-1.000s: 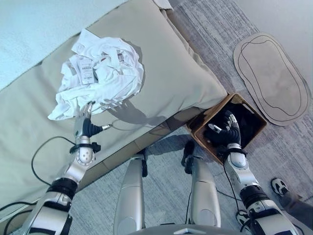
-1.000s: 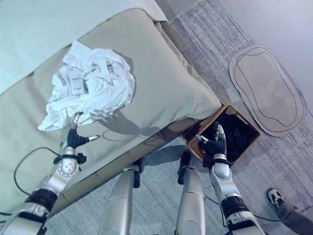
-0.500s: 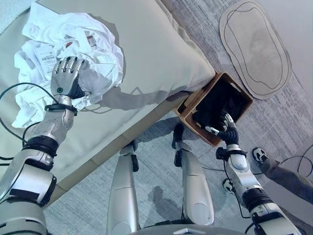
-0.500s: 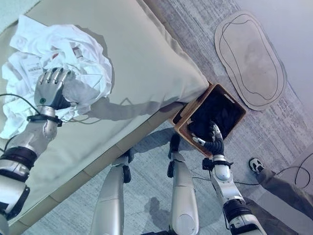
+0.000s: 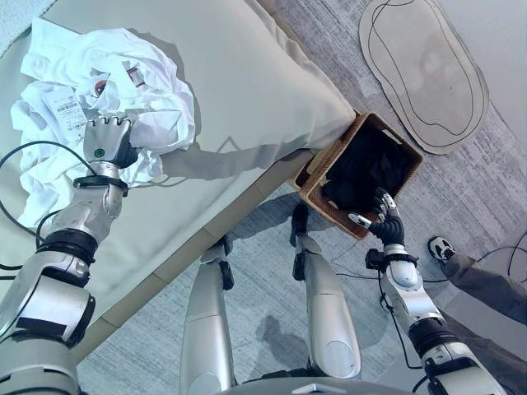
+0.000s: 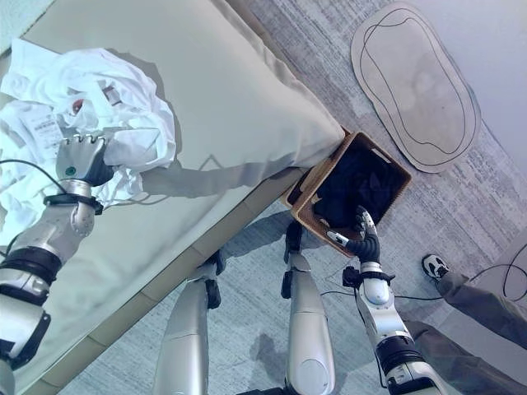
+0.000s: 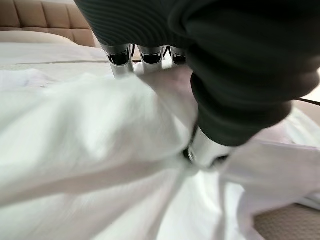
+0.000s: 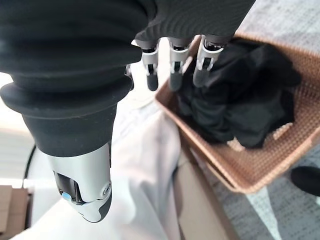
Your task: Pick up clothes into the bucket
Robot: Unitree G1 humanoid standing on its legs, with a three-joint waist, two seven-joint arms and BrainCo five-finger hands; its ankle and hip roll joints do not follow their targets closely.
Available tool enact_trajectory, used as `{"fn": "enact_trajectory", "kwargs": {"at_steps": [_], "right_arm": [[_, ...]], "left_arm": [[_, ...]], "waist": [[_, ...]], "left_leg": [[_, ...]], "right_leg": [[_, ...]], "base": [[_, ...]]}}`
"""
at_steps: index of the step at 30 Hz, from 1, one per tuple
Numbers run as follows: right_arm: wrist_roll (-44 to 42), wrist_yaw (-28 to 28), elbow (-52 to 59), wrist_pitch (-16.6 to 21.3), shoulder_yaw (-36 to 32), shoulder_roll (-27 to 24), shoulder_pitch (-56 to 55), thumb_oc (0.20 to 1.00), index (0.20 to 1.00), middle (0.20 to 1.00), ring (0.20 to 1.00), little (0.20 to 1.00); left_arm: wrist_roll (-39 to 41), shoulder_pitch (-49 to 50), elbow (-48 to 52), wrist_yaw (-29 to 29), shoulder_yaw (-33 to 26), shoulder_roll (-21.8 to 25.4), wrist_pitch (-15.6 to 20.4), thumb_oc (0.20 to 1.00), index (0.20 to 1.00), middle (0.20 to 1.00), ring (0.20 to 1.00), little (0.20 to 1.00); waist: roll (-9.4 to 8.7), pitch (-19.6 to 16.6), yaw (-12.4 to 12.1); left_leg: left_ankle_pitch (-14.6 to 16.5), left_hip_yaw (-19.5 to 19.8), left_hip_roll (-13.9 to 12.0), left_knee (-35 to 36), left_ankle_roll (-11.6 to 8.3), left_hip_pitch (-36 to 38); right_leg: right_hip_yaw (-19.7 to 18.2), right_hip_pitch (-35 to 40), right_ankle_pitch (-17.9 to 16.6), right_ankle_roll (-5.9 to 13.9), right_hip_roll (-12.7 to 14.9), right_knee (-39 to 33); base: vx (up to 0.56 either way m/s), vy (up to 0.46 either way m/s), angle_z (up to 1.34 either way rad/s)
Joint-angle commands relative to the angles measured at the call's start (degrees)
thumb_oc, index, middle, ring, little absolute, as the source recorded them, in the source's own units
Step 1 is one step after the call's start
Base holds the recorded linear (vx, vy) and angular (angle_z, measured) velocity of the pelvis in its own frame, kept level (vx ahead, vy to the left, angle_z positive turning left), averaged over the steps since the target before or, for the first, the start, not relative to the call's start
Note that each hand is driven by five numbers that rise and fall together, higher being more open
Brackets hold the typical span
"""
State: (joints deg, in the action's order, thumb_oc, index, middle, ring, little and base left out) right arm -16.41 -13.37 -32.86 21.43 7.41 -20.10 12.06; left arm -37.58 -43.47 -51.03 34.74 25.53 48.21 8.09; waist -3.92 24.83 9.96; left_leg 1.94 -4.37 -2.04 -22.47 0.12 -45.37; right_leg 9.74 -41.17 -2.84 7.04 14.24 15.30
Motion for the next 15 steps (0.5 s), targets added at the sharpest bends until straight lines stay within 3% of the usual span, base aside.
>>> {"fn": "enact_trajectory", "kwargs": {"at_steps": [1, 8, 15], "right_arm": [[-0.6, 0.2, 0.8, 2.4, -2.6, -1.9, -3.4, 1.000, 1.000, 1.000, 1.000, 1.000], [0.3, -0.1, 0.0, 1.6, -2.7, -0.9, -3.9, 1.000, 1.000, 1.000, 1.000, 1.000], [1.1, -0.1, -2.6, 0.8, -4.8, -0.3, -5.4, 1.000, 1.000, 1.000, 1.000, 1.000]], "left_arm": [[-0.9, 4.8, 1.2, 0.1, -4.6, -1.2, 1.3, 0.200, 0.200, 0.200, 0.200, 0.200], [2.8, 12.4, 5.4, -0.3, -8.9, -4.4, 3.9, 0.200, 0.200, 0.200, 0.200, 0.200], [4.7, 22.9, 26.3, -3.4, -14.5, -5.9, 10.3, 0.200, 0.200, 0.200, 0.200, 0.200]], "waist": [[1.75, -3.8, 0.2], [2.15, -5.2, -0.9], [2.60, -6.7, -3.3]], "left_leg": [[1.8, 0.3, -0.1, -2.0, -0.70, -1.0], [2.0, 0.4, -0.3, -0.6, -0.82, 4.5], [2.1, 1.4, 0.0, 2.4, -1.13, 11.6]], "right_leg": [[-2.7, 3.3, -3.4, 4.36, 3.6, -3.3], [-2.0, 8.3, -2.9, 4.13, 3.4, -4.0], [-0.5, 15.5, -2.2, 4.04, 3.6, -5.6]], "base": [[0.03, -0.045, 0.00], [0.04, -0.045, 0.00], [0.05, -0.059, 0.02]]}}
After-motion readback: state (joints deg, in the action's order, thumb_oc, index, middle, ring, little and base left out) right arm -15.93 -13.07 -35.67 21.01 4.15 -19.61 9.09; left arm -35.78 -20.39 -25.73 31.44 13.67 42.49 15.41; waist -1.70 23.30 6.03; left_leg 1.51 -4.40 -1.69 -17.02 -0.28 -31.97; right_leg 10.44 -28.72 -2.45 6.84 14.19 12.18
